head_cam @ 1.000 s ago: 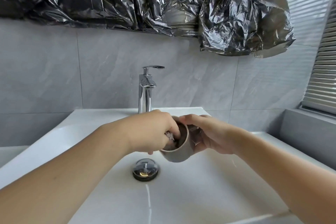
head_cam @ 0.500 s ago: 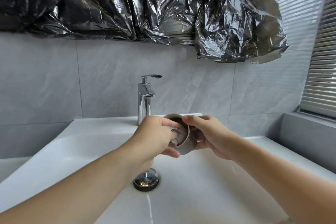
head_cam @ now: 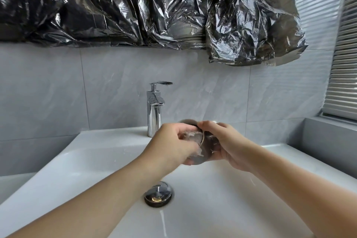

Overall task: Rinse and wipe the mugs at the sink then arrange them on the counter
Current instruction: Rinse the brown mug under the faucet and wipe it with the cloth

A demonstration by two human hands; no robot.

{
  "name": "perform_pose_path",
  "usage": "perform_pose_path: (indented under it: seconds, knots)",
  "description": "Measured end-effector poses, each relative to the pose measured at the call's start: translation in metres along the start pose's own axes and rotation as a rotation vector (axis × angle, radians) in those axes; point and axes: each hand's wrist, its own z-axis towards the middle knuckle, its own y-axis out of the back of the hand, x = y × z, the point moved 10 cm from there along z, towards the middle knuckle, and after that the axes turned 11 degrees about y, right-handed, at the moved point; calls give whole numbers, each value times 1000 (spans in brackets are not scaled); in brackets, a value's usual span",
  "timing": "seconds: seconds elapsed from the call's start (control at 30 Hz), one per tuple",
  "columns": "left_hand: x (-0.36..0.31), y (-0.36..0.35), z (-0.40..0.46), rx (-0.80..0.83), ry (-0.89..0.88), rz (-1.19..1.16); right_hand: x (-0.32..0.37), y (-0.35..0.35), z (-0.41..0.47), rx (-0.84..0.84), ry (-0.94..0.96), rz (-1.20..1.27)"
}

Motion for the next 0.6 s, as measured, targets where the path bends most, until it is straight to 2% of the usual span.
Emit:
perform_pose_path:
  seconds: [0.1,0.27,0.43,0.6]
  knots:
    - [-3,-7,-1,-10,-111,336,-2,-4,-1,36,-8,-19]
    - [-11,5,5,-140,-223,445,-9,-2,0,-15,-42,-62]
    - [-1,19,17,-189,-180,367,-10,-4,-1,18,-16,-186]
    - [14,34,29,-119,-58,128,3,-7,-2,126,115,-574]
